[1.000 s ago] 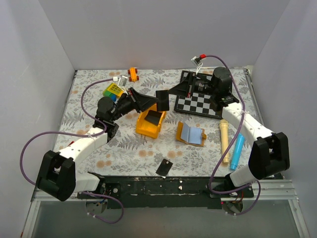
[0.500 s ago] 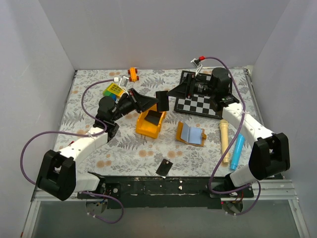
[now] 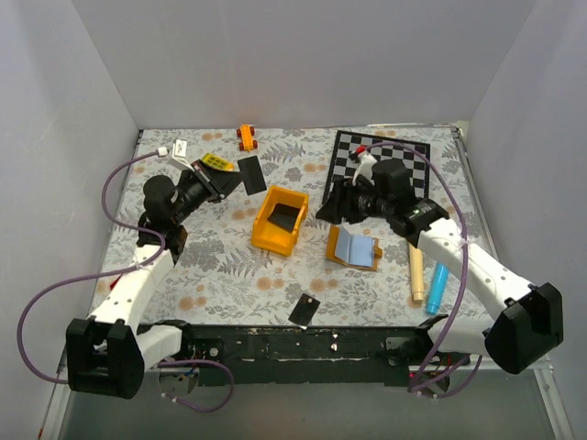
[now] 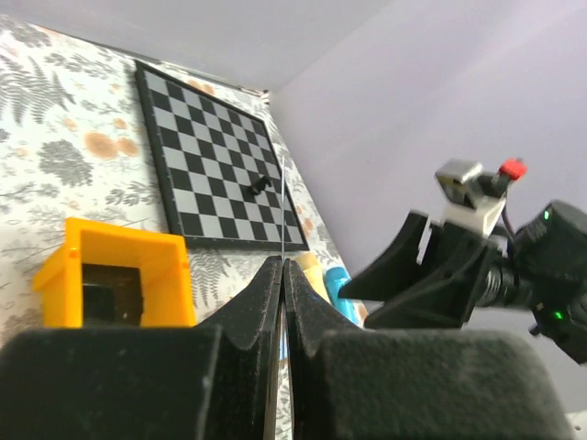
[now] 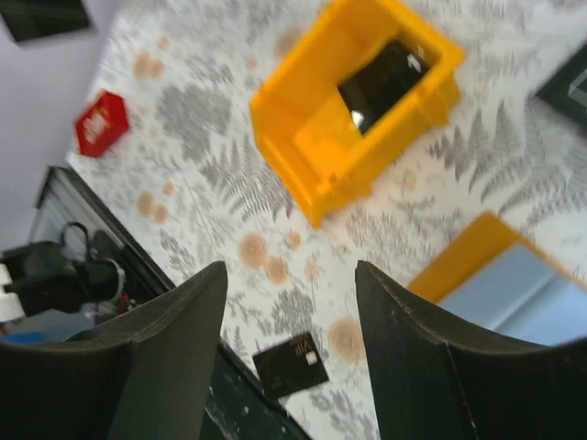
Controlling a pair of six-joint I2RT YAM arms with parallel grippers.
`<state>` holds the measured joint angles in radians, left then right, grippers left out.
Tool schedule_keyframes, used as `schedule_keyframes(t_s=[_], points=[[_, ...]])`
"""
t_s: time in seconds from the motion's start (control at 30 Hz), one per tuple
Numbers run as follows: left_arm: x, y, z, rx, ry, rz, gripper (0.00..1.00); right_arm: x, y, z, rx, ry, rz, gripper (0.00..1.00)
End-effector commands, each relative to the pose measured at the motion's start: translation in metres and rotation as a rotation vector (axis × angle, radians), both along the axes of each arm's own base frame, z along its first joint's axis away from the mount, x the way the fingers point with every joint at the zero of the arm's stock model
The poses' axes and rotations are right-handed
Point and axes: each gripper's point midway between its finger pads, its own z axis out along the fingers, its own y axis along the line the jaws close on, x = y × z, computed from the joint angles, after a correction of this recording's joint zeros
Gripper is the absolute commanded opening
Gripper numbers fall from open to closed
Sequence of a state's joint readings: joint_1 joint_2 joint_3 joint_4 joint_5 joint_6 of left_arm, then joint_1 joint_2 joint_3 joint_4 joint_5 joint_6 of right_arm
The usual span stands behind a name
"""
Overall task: Put the credit cards into the card holder
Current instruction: Insert the credit card into the card slot.
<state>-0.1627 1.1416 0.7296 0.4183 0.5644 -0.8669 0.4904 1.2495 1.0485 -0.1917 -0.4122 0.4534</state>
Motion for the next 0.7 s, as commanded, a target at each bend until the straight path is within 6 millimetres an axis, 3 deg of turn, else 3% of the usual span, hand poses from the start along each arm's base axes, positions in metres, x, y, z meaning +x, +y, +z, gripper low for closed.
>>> schedule_keyframes(t_s=[0.0,0.17,0.3,0.33,0.47,0.67], points=[[-0.011,0.022,0.009,0.075,-0.007,0.055,0.0,-0.039,-0.032,-0.072,-0.361,0.147,-0.174,0.68],[-0.016,0.038,0.009,0.144,-0.011,0.098,0.0,-0.086,-0.041,-0.109,-0.373,0.326,-0.311,0.72],[-0.014,0.047,0.002,0.186,0.035,0.112,0.0,-0.116,-0.03,-0.118,-0.306,0.408,-0.382,0.73],[-0.017,0.048,-0.006,0.194,0.077,0.106,0.0,-0.123,-0.026,-0.12,-0.297,0.418,-0.39,0.73],[-0.03,0.044,-0.009,0.198,0.079,0.058,0.0,-0.151,-0.005,-0.129,-0.274,0.458,-0.409,0.75],[-0.044,0.041,-0.004,0.223,0.04,0.026,0.0,-0.165,0.021,-0.131,-0.23,0.489,-0.442,0.76]])
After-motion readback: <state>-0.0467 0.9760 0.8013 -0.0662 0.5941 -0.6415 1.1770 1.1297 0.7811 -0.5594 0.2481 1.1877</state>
